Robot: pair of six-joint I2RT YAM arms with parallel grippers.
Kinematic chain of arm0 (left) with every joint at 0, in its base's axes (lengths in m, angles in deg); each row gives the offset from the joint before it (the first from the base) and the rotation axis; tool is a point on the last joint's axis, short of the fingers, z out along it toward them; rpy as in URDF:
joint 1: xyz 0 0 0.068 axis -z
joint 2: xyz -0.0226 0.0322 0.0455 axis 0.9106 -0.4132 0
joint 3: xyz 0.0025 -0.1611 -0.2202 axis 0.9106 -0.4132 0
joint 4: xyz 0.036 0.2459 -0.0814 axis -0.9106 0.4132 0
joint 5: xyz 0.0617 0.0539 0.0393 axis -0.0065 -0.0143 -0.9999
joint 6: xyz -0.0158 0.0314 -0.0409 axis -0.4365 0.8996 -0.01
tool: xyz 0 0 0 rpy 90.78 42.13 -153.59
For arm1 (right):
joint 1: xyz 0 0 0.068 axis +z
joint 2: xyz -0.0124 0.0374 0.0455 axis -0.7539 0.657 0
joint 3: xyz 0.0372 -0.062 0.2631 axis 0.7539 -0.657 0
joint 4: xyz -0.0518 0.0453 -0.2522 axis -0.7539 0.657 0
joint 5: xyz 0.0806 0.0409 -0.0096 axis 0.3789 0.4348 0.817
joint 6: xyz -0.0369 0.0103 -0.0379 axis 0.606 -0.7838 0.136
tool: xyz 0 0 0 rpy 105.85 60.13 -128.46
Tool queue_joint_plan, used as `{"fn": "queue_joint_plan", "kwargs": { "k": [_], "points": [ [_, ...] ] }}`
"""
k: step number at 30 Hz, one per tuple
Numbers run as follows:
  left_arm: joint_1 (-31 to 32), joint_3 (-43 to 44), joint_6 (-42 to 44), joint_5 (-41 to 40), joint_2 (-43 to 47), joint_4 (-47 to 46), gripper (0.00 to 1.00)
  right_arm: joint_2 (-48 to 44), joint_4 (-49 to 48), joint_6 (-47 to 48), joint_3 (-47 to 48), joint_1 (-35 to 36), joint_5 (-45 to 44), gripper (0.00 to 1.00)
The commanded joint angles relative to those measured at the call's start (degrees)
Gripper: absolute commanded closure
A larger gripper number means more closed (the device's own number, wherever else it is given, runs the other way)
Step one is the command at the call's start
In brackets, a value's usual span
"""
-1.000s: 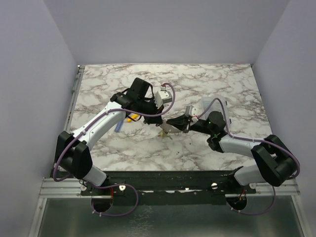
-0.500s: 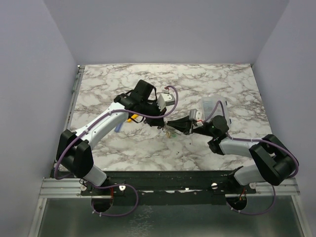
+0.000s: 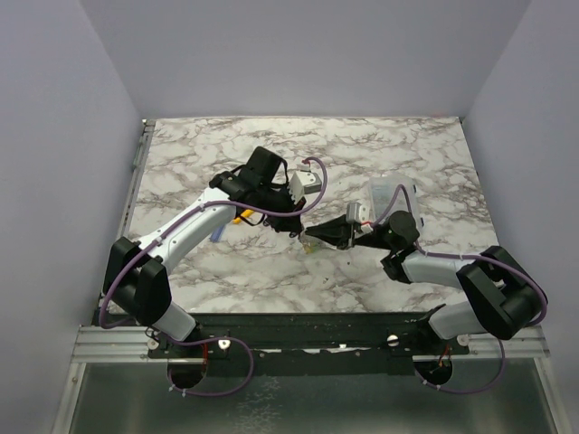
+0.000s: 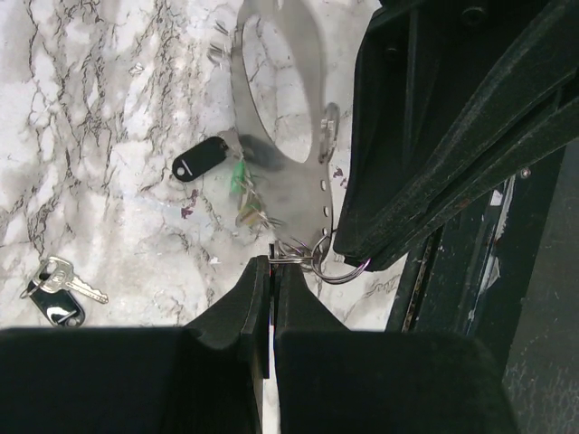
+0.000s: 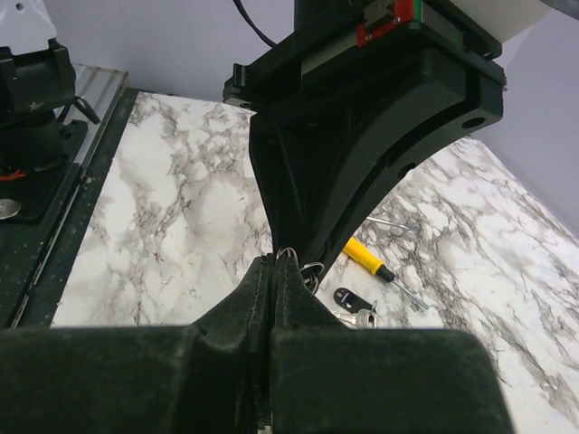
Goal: Remove the keys from the keyring
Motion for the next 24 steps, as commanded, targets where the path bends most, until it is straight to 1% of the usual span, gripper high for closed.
{"fn": "queue_joint_plan", "kwargs": {
  "k": [1,8,16,20,24],
  "points": [
    [-1.0,0.4,0.3,-5.0,1.5,-2.6,1.00,-1.5,-0.9,-1.3,-0.2,0.4,6.9,0.99],
    [-1.1,0.1,1.1,-4.8,4.0,-2.5,1.00,-2.0,3.1,0.2,0.5,-0.4,7.8,0.99],
    [-1.1,1.4,3.0,-4.5,6.2,-0.3,1.00,-2.2,9.7,3.5,1.6,-1.3,8.4,0.99],
    [-1.1,2.4,3.8,-2.2,7.2,0.9,1.00,-1.9,12.8,5.3,2.6,-1.3,7.2,0.99],
    [-0.7,3.5,3.7,1.4,7.6,2.5,1.00,-1.5,19.1,8.8,4.8,-1.3,5.6,0.99]
  ]
}}
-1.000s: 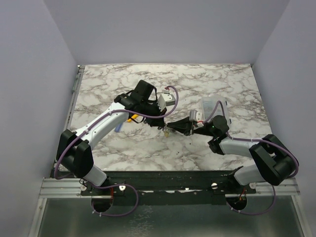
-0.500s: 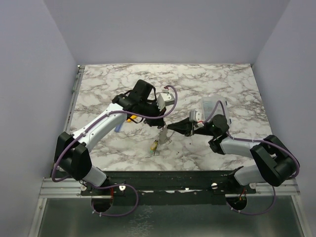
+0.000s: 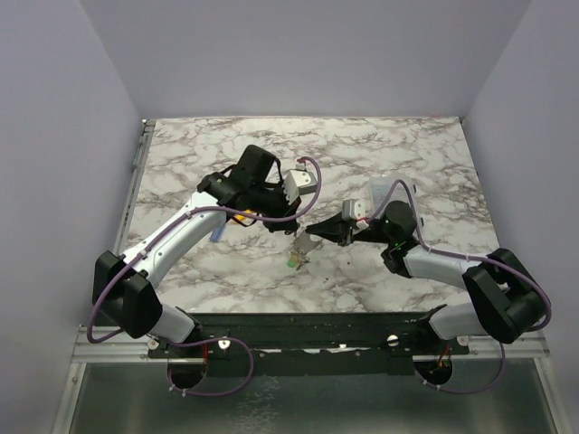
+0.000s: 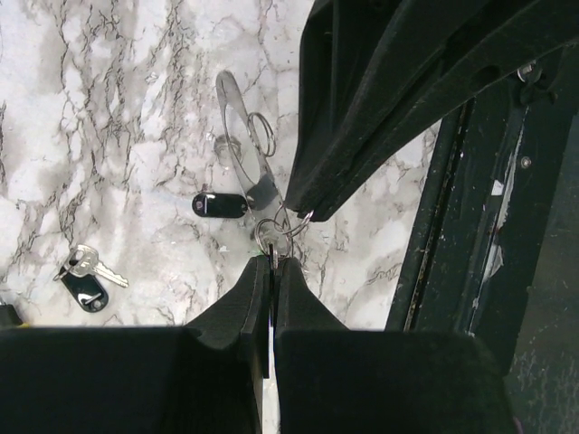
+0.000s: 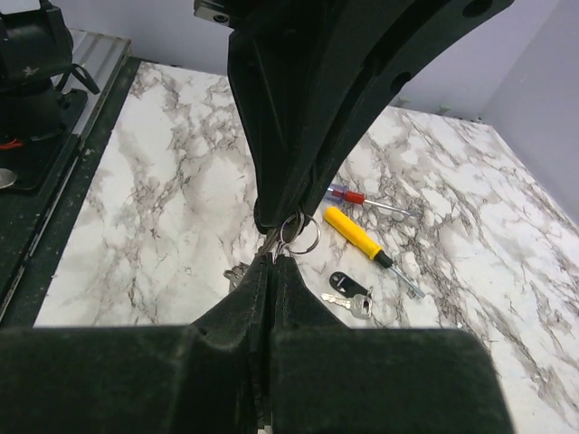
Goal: Remove the keys from the keyring
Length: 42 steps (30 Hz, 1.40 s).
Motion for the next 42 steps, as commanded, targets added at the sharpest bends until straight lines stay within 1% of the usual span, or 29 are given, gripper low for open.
{"fn": "queue_joint_plan", "kwargs": {
  "k": [1,5,10,11,12,14,16,19,21,24,29,35,37,42],
  "points": [
    [-0.5,3.5,1.0,2.5,2.8,0.4,1.00,0.1,10.2,4.2,2.5,0.1,1.9,0.99],
    [0.6,4.1,0.0,3.5,2.4,1.2,1.00,0.3,13.7,5.1,4.5,0.1,2.0,0.99],
    [2.0,5.3,0.7,0.7,2.1,1.3,1.00,-1.0,15.4,2.8,5.9,0.1,4.5,0.99],
    [2.0,5.8,1.4,0.0,2.0,1.5,1.00,-1.4,16.3,2.2,6.2,0.1,5.1,0.96],
    [2.0,6.3,2.3,-0.8,1.9,1.8,1.00,-1.7,17.6,2.0,7.0,0.0,6.0,0.90],
    [2.0,7.7,4.4,-2.7,1.3,2.7,1.00,-2.3,21.3,0.9,8.7,-0.6,7.6,0.73],
    [2.0,9.8,6.7,-4.2,0.6,4.1,1.00,-3.1,24.9,0.1,10.6,-1.9,9.1,0.61],
    [2.0,12.9,10.2,-5.6,-0.5,6.2,1.00,-4.7,28.4,-1.7,12.9,-4.8,11.3,0.47],
    [2.0,14.4,13.4,-6.6,-1.0,7.5,1.00,-5.5,30.7,-2.6,14.4,-6.7,12.4,0.42],
    [2.3,15.8,17.8,-7.6,-1.6,9.1,1.00,-6.3,32.2,-4.9,16.0,-9.2,14.0,0.39],
    [2.5,17.3,23.4,-8.9,-2.2,9.8,1.00,-7.1,27.9,-11.8,16.1,-13.5,15.4,0.39],
    [3.5,17.6,31.5,-10.1,-1.9,10.1,1.00,-7.0,24.4,-15.4,15.0,-16.1,15.0,0.39],
    [5.1,17.3,35.1,-12.4,-1.7,10.5,1.00,-6.9,23.2,-16.5,14.5,-16.8,14.8,0.39],
    [11.6,15.7,49.1,-20.7,-0.2,11.7,1.00,-6.7,22.2,-17.6,14.1,-17.3,14.2,0.39]
  ]
}}
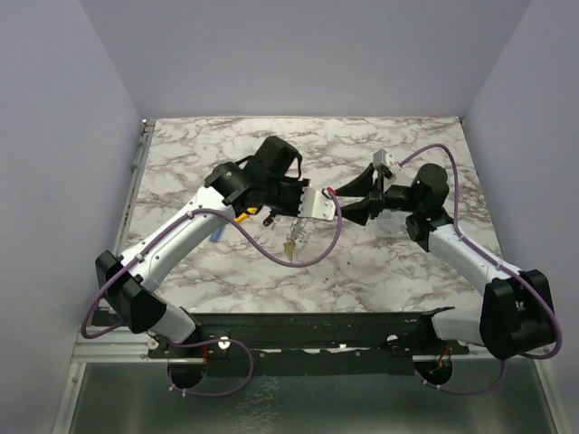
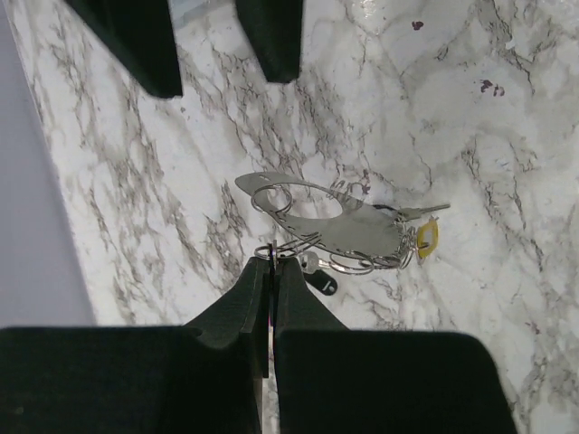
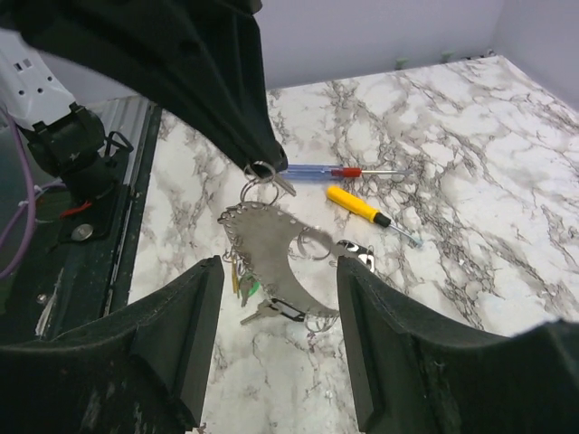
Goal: Remove the keys from the keyring
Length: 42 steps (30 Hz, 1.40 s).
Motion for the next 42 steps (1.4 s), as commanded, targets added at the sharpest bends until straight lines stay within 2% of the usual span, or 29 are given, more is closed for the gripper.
{"fn": "queue_joint_plan", "kwargs": {
  "k": [1,9,16,21,26,29,34,39,42],
  "points": [
    [5.9,0.0,16.7,-9.0,2.8,0.7,1.00,-0.5,-2.7,-2.3,-0.7,-0.4,0.7,0.40],
    [12.2,-4.7,32.4,-18.3,7.2,-3.7,1.00,-1.3,-3.8,-1.6,-2.0,-0.5,0.4,0.41],
    [15.4,-20.2,46.8,-21.9,16.3,-18.9,1.00,-1.7,-3.4,0.5,-2.4,-0.5,2.5,0.44],
    [16.1,-24.9,47.2,-21.5,18.4,-25.1,1.00,-1.1,-3.0,0.2,-2.9,-0.4,4.0,0.47],
    [16.4,-27.9,47.4,-21.7,19.3,-27.4,1.00,-1.3,-2.5,0.5,-4.0,0.9,2.8,0.50],
    [16.6,-28.6,46.4,-21.6,19.2,-27.9,1.00,-2.0,3.3,3.8,-2.9,1.6,1.5,0.50],
    [16.9,-30.1,45.4,-20.4,19.5,-29.3,1.00,-3.1,26.7,19.8,4.0,3.6,-0.8,0.51],
    [17.1,-33.2,48.3,-18.6,20.5,-32.4,1.00,-4.3,30.1,21.4,5.1,4.9,-0.3,0.52],
    [17.4,-33.9,48.6,-18.1,20.3,-34.4,1.00,-3.9,32.2,23.7,6.1,8.1,-2.2,0.52]
  ]
}}
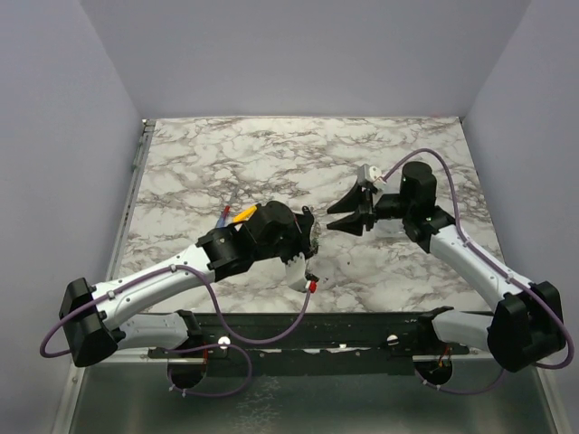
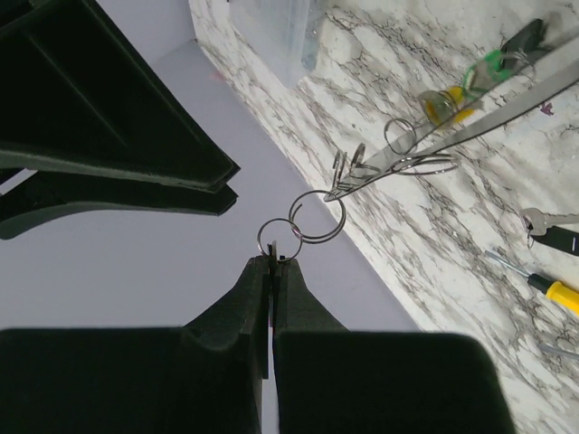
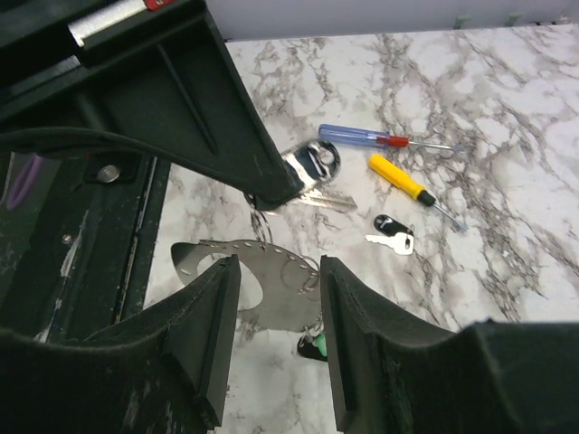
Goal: Remove the keys from the keyring
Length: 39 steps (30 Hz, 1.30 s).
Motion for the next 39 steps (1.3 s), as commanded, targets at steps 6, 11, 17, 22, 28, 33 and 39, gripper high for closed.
{"fn": "queue_joint_plan", "kwargs": {
  "k": [6,11,17,22,28,33,39],
  "points": [
    [1.1,-1.8,1.7,1.9,1.6,-6.3,1.00,1.4,8.3,9.5,1.9,9.8,-8.3,0.52],
    [1.4,-3.1,2.0,2.1,2.8,-6.6,1.00,1.6,4.4,8.9,-0.1,10.5,-10.2,0.53],
    [1.5,-3.7,2.0,2.3,3.8,-6.6,1.00,1.1,1.7,8.2,-1.5,10.6,-11.2,0.60],
    [1.5,-3.9,1.0,1.9,4.2,-6.6,1.00,0.6,2.6,9.5,-2.1,10.6,-11.5,0.64],
    [1.5,-3.6,-1.3,0.8,4.4,-6.5,1.00,-0.3,2.9,10.4,-2.5,10.5,-12.7,0.86],
    [1.5,-3.6,-4.2,-0.8,5.2,-6.4,1.00,-1.5,3.5,11.5,-2.9,10.5,-14.3,0.99],
    [1.4,-5.3,-4.4,-3.9,7.3,-3.7,1.00,-2.9,5.3,11.6,-2.1,9.1,-15.0,0.99]
  ]
}}
